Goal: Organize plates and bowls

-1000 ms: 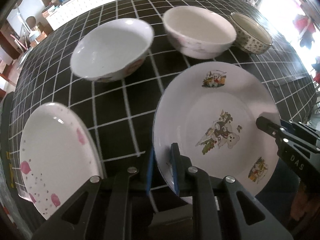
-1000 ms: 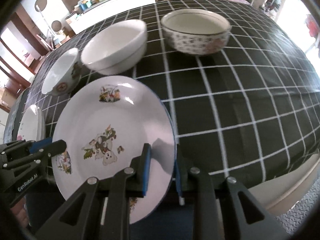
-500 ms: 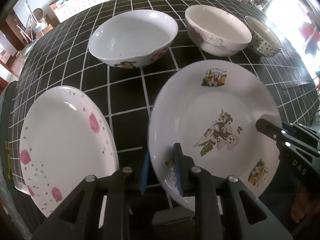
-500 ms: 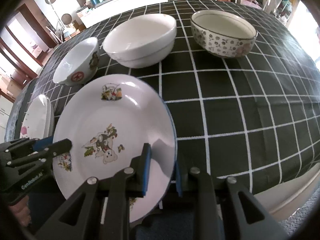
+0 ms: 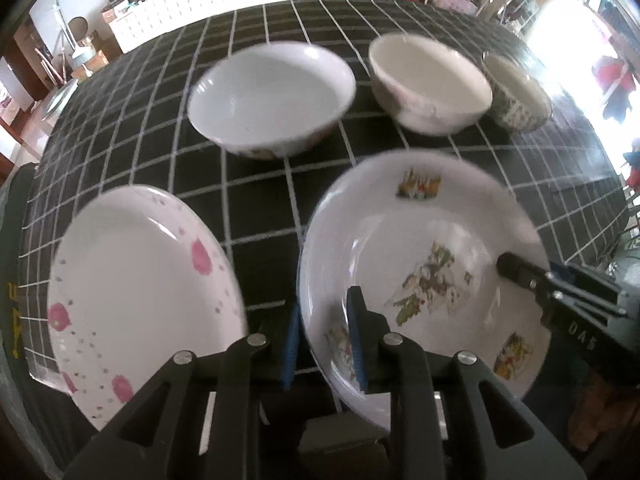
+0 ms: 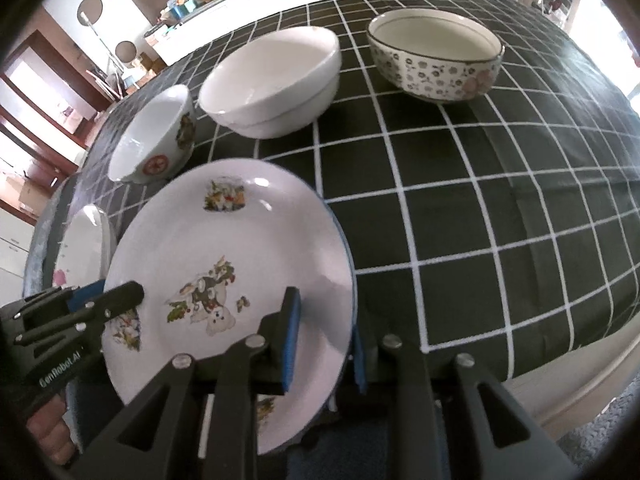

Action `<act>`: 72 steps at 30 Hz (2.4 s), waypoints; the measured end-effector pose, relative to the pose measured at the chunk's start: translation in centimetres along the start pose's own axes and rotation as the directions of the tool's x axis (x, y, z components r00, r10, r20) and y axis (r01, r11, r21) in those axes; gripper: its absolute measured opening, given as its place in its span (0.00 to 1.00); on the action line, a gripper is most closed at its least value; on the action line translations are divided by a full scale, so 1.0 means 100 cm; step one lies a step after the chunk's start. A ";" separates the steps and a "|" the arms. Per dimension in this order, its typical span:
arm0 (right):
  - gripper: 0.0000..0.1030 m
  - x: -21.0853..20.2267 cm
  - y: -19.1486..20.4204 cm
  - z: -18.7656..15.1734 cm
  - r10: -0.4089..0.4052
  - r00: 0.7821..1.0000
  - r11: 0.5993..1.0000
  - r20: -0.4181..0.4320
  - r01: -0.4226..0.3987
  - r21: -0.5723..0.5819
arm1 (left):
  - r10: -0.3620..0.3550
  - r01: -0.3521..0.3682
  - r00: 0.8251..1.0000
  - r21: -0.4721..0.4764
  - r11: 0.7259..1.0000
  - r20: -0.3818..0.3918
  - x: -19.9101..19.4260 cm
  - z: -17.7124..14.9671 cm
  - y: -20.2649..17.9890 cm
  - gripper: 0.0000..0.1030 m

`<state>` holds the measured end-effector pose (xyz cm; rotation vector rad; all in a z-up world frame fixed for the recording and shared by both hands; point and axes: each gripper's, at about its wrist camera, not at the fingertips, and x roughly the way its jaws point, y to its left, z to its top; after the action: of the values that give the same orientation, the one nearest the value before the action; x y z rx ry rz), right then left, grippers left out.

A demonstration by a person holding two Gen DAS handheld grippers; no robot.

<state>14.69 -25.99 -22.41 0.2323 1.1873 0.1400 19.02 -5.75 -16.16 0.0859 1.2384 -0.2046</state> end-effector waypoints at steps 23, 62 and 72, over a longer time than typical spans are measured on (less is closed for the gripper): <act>0.27 -0.022 0.170 0.016 0.053 0.996 0.958 0.073 -0.030 -0.284 | 0.085 -0.061 0.991 -0.221 0.973 0.101 -0.085 -0.052 0.157 0.19; 0.28 0.044 0.215 0.006 -0.041 0.998 0.931 -0.056 0.018 -0.364 | 0.066 -0.052 0.997 -0.341 0.939 0.031 -0.037 -0.067 0.190 0.19; 0.29 0.050 0.216 -0.001 -0.035 0.996 0.927 -0.084 0.001 -0.374 | 0.043 -0.018 0.997 -0.375 0.927 0.059 -0.051 -0.075 0.196 0.19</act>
<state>16.68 -3.93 -21.47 -0.1230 1.2260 0.3600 14.43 15.29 -14.72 -0.2322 1.1896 0.0593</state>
